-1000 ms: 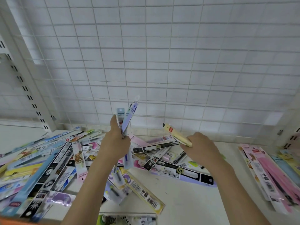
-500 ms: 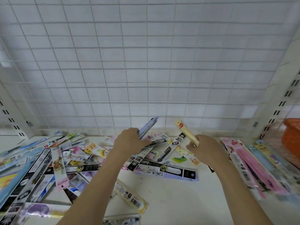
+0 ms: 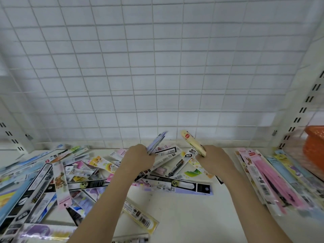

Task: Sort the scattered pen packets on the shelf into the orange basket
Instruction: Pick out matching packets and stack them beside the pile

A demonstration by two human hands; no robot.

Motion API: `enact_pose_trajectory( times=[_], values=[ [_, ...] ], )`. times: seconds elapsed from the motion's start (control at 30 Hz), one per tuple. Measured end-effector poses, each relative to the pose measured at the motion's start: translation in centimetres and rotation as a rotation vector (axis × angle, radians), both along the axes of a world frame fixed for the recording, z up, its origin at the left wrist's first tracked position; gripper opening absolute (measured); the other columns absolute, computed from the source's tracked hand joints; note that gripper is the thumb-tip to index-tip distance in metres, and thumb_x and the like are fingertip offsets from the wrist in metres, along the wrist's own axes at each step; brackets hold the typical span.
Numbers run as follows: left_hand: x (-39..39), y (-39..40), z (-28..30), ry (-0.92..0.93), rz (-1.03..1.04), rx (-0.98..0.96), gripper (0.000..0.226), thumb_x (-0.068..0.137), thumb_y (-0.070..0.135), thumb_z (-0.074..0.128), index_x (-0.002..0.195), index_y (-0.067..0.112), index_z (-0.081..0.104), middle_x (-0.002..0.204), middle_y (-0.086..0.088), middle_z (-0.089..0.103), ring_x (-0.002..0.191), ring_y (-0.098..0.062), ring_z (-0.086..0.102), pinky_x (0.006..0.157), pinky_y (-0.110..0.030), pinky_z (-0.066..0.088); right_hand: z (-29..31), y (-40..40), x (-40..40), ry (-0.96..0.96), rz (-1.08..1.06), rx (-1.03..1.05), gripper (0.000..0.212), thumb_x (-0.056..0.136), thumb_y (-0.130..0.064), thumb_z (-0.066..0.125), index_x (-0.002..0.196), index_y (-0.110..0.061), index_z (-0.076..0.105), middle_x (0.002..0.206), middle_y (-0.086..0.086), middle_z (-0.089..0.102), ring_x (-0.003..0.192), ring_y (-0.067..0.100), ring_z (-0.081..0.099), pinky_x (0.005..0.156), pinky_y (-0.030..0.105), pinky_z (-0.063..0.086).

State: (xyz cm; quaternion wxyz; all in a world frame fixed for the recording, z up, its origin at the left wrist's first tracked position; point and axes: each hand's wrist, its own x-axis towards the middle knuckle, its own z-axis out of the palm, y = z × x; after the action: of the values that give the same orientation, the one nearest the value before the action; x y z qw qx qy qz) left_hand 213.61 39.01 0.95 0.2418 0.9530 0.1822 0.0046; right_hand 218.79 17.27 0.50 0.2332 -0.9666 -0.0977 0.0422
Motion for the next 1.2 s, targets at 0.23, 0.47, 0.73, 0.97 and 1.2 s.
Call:
enact_pose_trajectory(
  times=[0.23,0.47,0.73,0.97,1.2],
  values=[
    [-2.2,1.1,2.6,-0.236,0.174,-0.152,0.062,0.087,0.055,0.048,0.087,-0.004,0.067,0.084,-0.021,0.073,0.057,-0.023,0.053,0.06,-0.033,0.051,0.0,3.0,0.4,0.089,-0.021,-0.092,0.041,0.086,-0.049,0.058,0.066,-0.02,0.037,0.064,-0.002,0.049,0.051,0.012,0.047,0.046,0.025,0.033],
    [-4.3,2.2,3.5,-0.355,0.211,-0.219,0.056,0.087,0.051,0.048,0.079,-0.003,0.059,0.084,-0.024,0.07,0.057,-0.023,0.048,0.057,-0.03,0.042,-0.6,4.8,-0.1,0.039,-0.096,-0.124,0.052,0.078,-0.062,0.061,0.063,-0.016,0.041,0.06,-0.003,0.048,0.049,0.011,0.046,0.045,0.024,0.031],
    [-5.3,1.7,3.6,-0.312,0.131,-0.182,0.02,0.087,0.008,0.047,0.072,0.013,0.034,0.061,-0.001,0.036,0.05,-0.017,0.031,0.046,-0.024,0.026,0.0,5.0,-0.3,0.06,-0.112,0.037,0.017,0.084,-0.025,0.059,0.076,-0.011,0.052,0.064,0.0,0.05,0.053,0.015,0.049,0.044,0.022,0.032],
    [-4.6,0.9,2.7,-0.348,0.062,-0.258,0.023,0.089,0.003,0.045,0.101,0.013,0.028,0.066,-0.004,0.042,0.051,-0.019,0.039,0.047,-0.028,0.03,2.4,2.4,-0.2,-0.159,-0.104,0.257,0.028,0.086,-0.024,0.052,0.065,-0.015,0.038,0.06,0.002,0.045,0.052,0.016,0.042,0.046,0.027,0.029],
    [-2.1,-1.3,2.1,-0.135,0.007,-0.197,0.01,0.086,0.011,0.046,0.079,0.014,0.038,0.069,-0.001,0.043,0.056,-0.016,0.04,0.047,-0.026,0.029,1.9,-0.9,-1.1,-0.107,-0.125,0.231,0.033,0.089,-0.017,0.051,0.119,-0.01,0.04,0.081,0.003,0.054,0.07,0.026,0.055,0.054,0.029,0.036]
  ],
)
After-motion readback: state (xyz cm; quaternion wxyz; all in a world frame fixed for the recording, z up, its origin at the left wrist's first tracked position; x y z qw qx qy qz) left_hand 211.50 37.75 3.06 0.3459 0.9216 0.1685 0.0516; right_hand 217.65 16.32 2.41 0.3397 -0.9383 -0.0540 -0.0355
